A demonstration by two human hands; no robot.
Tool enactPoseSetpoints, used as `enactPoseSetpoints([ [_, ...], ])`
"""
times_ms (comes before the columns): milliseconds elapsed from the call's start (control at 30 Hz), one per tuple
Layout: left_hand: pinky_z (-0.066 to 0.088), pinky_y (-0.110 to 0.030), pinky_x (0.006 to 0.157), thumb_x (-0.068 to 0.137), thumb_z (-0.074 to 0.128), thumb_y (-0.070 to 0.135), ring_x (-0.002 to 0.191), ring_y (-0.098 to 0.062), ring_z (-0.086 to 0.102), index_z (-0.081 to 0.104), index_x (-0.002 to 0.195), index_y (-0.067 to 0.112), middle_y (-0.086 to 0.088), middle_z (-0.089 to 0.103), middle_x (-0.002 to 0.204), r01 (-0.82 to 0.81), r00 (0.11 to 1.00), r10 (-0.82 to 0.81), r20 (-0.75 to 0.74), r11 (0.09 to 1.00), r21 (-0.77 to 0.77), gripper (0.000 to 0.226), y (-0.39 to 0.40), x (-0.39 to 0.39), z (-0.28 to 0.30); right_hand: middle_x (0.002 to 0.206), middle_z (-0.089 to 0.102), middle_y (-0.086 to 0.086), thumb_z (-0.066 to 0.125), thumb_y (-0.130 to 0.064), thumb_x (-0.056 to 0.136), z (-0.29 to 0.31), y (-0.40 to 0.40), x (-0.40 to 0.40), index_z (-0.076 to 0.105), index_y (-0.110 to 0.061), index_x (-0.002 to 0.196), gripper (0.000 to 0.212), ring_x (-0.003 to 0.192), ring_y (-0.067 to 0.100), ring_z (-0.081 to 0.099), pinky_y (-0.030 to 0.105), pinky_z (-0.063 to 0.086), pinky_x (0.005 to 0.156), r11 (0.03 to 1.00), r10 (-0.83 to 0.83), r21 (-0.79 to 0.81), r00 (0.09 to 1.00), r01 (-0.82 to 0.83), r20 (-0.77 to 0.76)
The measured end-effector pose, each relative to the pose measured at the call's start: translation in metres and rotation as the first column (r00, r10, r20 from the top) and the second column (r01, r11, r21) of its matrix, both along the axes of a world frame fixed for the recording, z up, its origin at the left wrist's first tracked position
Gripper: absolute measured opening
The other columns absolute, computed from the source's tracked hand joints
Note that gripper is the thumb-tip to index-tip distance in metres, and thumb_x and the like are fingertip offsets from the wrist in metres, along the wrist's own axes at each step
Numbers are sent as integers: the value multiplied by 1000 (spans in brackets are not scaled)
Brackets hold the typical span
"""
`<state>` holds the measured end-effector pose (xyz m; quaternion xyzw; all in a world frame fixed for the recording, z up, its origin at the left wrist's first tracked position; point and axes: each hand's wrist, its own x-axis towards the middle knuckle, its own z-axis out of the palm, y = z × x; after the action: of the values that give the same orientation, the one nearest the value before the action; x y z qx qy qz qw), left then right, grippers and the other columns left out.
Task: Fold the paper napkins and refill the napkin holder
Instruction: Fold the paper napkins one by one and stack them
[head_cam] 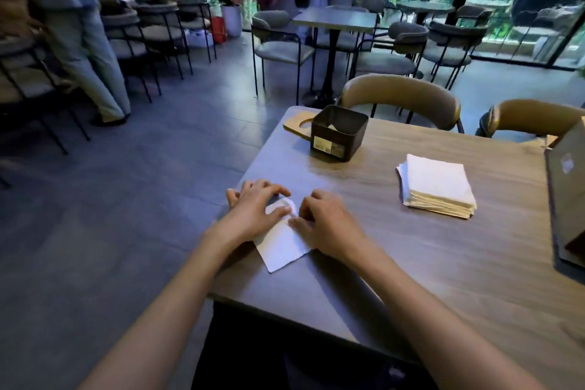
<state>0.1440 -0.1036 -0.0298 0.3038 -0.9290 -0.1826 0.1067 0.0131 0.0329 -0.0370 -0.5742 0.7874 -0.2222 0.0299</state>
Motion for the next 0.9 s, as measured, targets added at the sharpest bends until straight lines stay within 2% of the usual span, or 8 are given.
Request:
enactPoseSetpoints([
  [167,18,-35,85,94,52,58,127,-16,38,50,134,41,8,54,128,-55,995,61,-81,995,81,44,1,-5,-5,84,60,-3,61,-34,99,1,10,-13,54,-21,89,18,78,17,55,34,41,66,983,-54,-162,974,91,222],
  [267,30,-42,99,94,55,54,119,-19,51,61,125,32,6,64,122,-40,983,77,-164,975,219,38,9,-28,-1,75,58,-9,64,-35,98,12,31,-33,54,-23,88,19,68,5,54,20,42,57,941,-69,-292,944,169,321],
  [300,38,-44,99,94,59,51,114,-18,57,64,119,32,6,67,117,2,975,68,-212,950,314,32,13,-36,2,75,59,-9,65,-35,97,17,38,-40,54,-23,89,18,68,5,55,17,42,56,922,-81,-328,933,204,351],
  [400,57,-29,81,91,70,33,105,-19,68,68,107,28,3,72,104,201,920,57,-388,781,591,16,31,-68,13,81,62,-2,67,-33,95,27,63,-66,57,-18,91,19,74,10,60,19,49,58,826,-167,-429,887,364,432],
  [500,59,-28,80,89,74,23,94,-15,72,66,116,17,-2,73,104,316,890,-24,-456,752,578,29,53,-107,25,83,62,-2,68,-32,94,33,88,-97,58,-15,93,20,74,6,61,17,51,61,720,-256,-471,826,510,503],
  [633,58,-22,72,91,71,20,78,-10,70,66,116,17,-1,72,98,383,867,-89,-489,748,543,26,76,-164,44,82,63,-3,69,-31,95,37,115,-144,60,-14,93,20,72,6,58,16,49,63,618,-353,-464,751,635,557],
  [833,59,-36,79,93,68,29,82,-13,68,64,124,22,0,71,85,288,912,-116,-394,865,410,32,83,-236,46,82,65,-5,71,-31,93,26,128,-201,61,-19,90,16,77,8,61,23,50,67,578,-470,-414,702,703,536],
  [900,55,-25,65,92,68,33,72,0,65,64,122,27,7,69,76,264,923,-132,-363,901,344,30,81,-252,36,80,64,-7,72,-32,93,20,128,-213,61,-20,87,16,75,8,60,27,51,68,575,-501,-396,691,716,521],
])
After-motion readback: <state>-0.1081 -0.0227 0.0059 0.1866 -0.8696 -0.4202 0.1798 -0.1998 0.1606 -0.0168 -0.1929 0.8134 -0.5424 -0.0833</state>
